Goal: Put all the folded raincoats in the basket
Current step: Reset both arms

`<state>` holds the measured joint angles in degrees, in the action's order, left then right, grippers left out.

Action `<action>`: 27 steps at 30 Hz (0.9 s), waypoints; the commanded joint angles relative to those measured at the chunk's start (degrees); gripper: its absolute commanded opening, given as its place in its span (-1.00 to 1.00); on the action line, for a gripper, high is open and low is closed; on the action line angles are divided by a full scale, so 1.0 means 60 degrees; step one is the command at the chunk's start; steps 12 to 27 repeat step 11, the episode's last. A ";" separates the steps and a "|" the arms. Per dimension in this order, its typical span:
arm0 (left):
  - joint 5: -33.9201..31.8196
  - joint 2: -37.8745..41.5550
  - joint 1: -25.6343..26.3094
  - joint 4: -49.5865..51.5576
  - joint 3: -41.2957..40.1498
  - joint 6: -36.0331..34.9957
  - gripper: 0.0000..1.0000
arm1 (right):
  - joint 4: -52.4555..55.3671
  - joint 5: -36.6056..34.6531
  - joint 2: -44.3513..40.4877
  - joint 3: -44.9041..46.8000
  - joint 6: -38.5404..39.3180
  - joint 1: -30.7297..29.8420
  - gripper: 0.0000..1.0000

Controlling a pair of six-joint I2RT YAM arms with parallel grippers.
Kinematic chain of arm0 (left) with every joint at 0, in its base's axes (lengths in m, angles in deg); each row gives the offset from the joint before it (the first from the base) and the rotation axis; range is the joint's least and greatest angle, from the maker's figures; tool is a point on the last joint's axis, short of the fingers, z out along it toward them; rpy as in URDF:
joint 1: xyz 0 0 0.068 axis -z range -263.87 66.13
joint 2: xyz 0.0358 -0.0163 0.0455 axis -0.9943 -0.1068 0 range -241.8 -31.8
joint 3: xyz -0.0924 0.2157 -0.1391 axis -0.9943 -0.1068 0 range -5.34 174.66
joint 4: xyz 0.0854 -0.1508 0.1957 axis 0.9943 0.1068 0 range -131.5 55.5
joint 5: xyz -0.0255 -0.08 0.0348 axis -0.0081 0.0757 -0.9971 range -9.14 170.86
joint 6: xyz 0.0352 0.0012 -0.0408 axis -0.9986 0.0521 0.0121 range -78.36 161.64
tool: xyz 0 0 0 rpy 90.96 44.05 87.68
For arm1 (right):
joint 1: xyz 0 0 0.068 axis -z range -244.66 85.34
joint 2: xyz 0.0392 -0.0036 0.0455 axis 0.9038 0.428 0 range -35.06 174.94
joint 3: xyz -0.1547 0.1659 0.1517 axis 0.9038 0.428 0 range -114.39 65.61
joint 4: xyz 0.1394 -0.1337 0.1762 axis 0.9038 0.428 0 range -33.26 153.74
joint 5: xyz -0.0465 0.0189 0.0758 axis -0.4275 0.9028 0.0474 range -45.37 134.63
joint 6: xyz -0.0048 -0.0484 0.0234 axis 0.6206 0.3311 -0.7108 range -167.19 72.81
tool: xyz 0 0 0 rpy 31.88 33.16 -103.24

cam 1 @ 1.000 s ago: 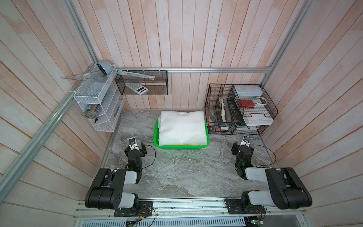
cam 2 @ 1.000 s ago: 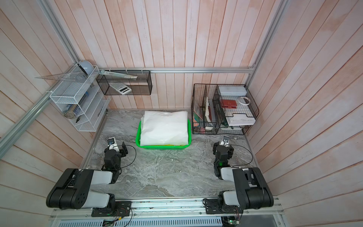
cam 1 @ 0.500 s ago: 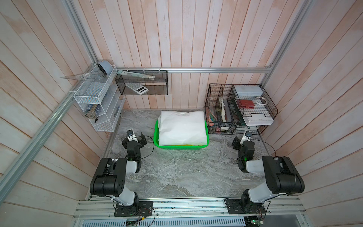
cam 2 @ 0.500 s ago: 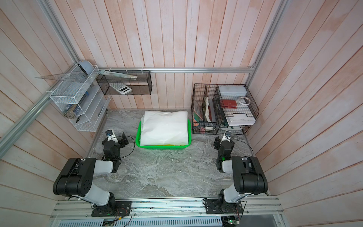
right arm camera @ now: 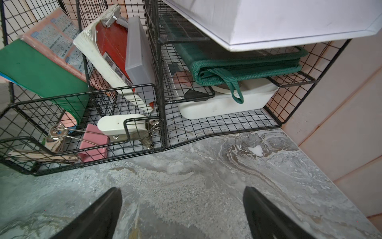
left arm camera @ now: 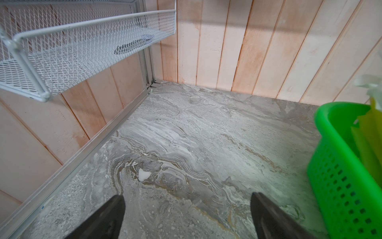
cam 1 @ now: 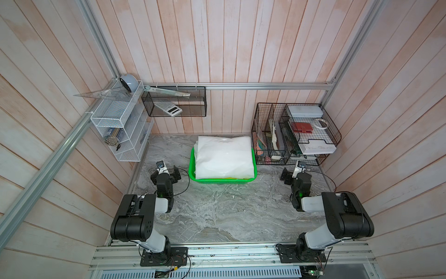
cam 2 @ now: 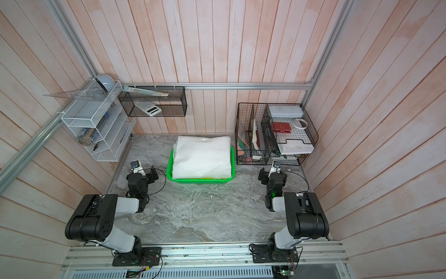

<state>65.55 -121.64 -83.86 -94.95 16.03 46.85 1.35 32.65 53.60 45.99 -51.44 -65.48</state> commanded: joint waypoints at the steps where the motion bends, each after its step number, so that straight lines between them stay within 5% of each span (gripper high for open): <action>1: -0.0012 0.0090 -0.0005 -0.0014 -0.0056 0.0069 1.00 | 0.0136 0.0098 0.0084 -0.0158 0.0086 -0.0039 0.96; 27: -0.0013 0.0084 -0.0004 0.0005 -0.0043 0.0042 1.00 | 0.0189 0.0210 0.0098 -0.0183 0.0100 -0.0024 0.96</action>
